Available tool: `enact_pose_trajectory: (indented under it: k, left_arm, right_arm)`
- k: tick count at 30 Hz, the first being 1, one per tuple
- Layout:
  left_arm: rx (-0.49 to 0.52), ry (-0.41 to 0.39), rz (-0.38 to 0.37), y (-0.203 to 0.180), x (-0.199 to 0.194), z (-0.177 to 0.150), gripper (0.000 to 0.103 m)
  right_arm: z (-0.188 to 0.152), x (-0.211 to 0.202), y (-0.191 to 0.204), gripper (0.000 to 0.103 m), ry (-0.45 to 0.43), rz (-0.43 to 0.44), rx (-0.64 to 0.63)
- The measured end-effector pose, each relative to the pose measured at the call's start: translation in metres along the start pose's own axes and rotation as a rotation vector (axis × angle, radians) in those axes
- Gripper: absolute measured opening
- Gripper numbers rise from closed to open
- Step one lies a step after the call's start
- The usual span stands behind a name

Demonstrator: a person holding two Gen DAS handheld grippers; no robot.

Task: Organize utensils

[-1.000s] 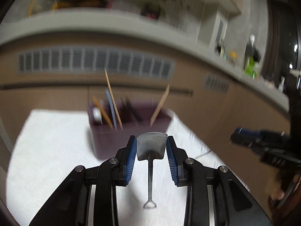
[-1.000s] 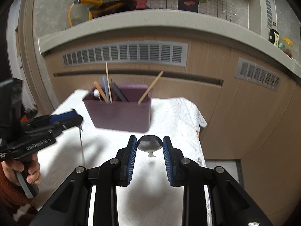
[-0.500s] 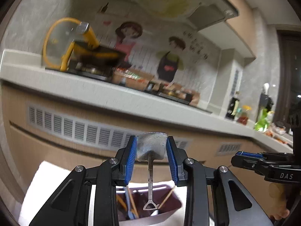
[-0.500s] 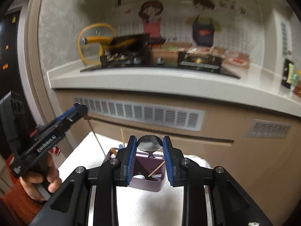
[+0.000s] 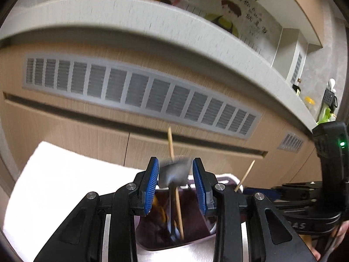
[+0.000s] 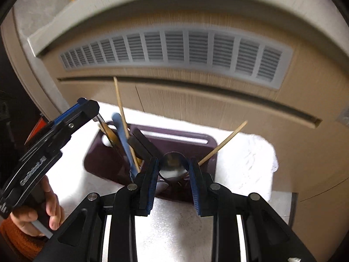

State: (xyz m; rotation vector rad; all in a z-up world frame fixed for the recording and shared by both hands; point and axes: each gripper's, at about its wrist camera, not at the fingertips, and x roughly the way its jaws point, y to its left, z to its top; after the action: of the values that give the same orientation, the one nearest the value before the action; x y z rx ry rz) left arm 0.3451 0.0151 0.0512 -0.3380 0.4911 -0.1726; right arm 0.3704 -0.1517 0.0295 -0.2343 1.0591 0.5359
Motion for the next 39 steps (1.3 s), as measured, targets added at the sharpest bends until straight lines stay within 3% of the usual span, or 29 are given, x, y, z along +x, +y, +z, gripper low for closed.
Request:
enact_pose_trajectory:
  k: [2, 5, 10, 13, 15, 17, 21, 24, 29, 35, 39]
  left_arm:
    - [-0.007, 0.023, -0.007, 0.003, 0.004, -0.005, 0.033]
    - [-0.004, 0.021, 0.002, 0.002, -0.001, -0.005, 0.033]
    - [0.025, -0.059, 0.025, -0.004, -0.037, -0.005, 0.034]
    - [0.060, -0.114, 0.102, -0.008, -0.066, -0.018, 0.040]
    - [0.083, -0.115, 0.116, -0.010, -0.080, -0.029, 0.050]
    - [0.082, -0.084, 0.106, -0.008, -0.089, -0.039, 0.051]
    - [0.028, -0.009, 0.115, 0.002, -0.098, -0.052, 0.051]
    - [0.076, 0.016, 0.142, 0.003, -0.114, -0.067, 0.051]
    - [0.114, 0.028, 0.164, 0.001, -0.138, -0.100, 0.051]
    - [0.195, 0.023, 0.253, -0.022, -0.168, -0.140, 0.051]
    - [0.238, 0.045, 0.254, -0.034, -0.182, -0.153, 0.051]
  right_arm:
    - [-0.003, 0.016, -0.002, 0.026, 0.026, 0.022, 0.005]
    - [-0.006, 0.022, -0.006, 0.026, -0.004, 0.082, 0.009]
    - [-0.028, -0.011, -0.007, 0.027, -0.200, 0.024, -0.010]
    - [-0.050, -0.041, 0.000, 0.027, -0.320, -0.012, -0.038]
    - [-0.063, -0.055, 0.008, 0.028, -0.368, -0.030, -0.064]
    - [-0.070, -0.065, 0.014, 0.029, -0.399, -0.022, -0.093]
    - [-0.043, -0.066, 0.013, 0.030, -0.367, 0.038, -0.057]
    - [-0.045, -0.080, 0.017, 0.030, -0.394, 0.075, -0.037]
    - [-0.102, -0.109, 0.042, 0.030, -0.490, -0.115, -0.109]
    - [-0.178, -0.120, 0.051, 0.031, -0.442, -0.030, -0.001]
    - [-0.207, -0.114, 0.060, 0.031, -0.378, -0.016, 0.007]
